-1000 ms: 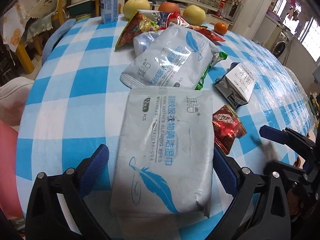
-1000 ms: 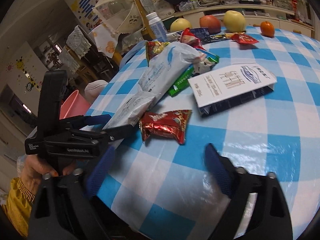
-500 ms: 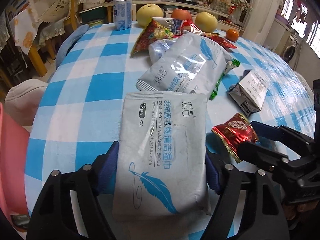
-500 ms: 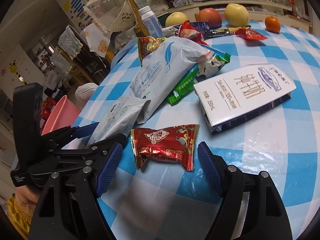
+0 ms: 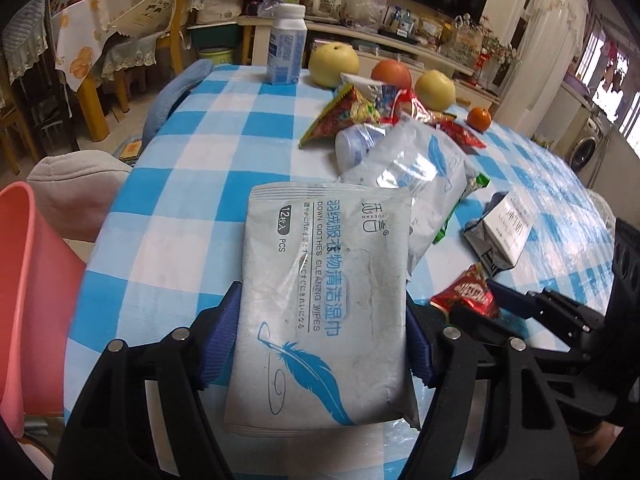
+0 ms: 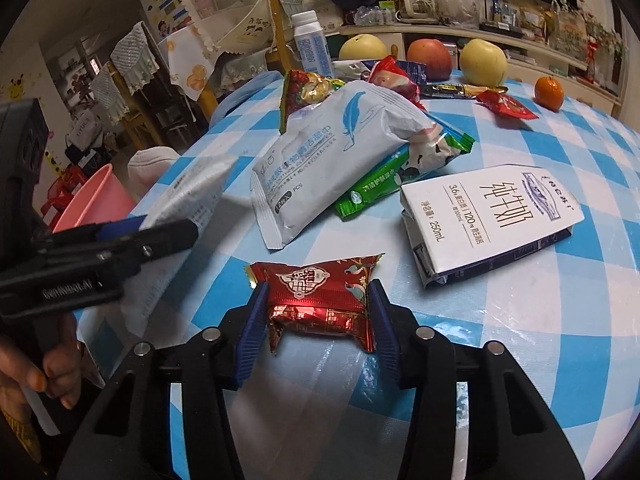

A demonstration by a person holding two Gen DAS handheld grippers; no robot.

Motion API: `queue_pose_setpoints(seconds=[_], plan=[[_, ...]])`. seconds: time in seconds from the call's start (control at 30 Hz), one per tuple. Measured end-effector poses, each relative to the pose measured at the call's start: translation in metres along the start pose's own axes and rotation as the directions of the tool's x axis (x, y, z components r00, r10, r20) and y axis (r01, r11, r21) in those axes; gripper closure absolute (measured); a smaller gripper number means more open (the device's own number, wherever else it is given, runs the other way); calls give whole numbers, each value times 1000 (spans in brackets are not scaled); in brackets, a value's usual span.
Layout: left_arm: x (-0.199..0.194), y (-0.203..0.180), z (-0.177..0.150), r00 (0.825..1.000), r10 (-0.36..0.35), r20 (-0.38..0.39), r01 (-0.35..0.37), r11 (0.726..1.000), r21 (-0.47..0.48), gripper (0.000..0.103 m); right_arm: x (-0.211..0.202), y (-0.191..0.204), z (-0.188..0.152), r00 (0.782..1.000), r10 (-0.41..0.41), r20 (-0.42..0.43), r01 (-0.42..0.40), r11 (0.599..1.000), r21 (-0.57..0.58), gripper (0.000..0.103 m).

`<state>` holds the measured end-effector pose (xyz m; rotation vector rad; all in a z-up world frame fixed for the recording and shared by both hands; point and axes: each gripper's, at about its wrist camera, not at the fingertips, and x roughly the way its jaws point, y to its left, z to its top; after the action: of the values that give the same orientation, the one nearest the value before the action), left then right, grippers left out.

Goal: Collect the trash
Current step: 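Carry the wipes pack to the pink bin and drop it while the right tool drops the candy wrapper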

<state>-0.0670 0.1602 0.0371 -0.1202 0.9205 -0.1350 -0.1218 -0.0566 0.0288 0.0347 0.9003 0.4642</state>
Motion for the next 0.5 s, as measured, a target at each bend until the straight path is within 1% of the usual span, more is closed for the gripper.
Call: queue_pose_setpoints(seconds=[0.1, 0.3, 0.4, 0.5], plan=[[-10, 6, 2, 999, 0, 34, 1, 1000, -26, 31, 0, 6, -1, 1000, -16, 3, 16, 999, -32, 55], [-28, 21, 5, 993, 54, 102, -47, 996, -70, 31, -2, 15, 1, 1000, -11, 7, 12, 999, -48, 56], [-43, 32, 6, 984, 91, 154, -76, 992, -99, 31, -8, 28, 5, 1000, 4, 27, -2, 998, -70, 56], [-64, 51, 5, 969, 132, 210, -98, 982, -161, 31, -15, 45, 12, 998, 43, 50, -38, 996, -86, 56]])
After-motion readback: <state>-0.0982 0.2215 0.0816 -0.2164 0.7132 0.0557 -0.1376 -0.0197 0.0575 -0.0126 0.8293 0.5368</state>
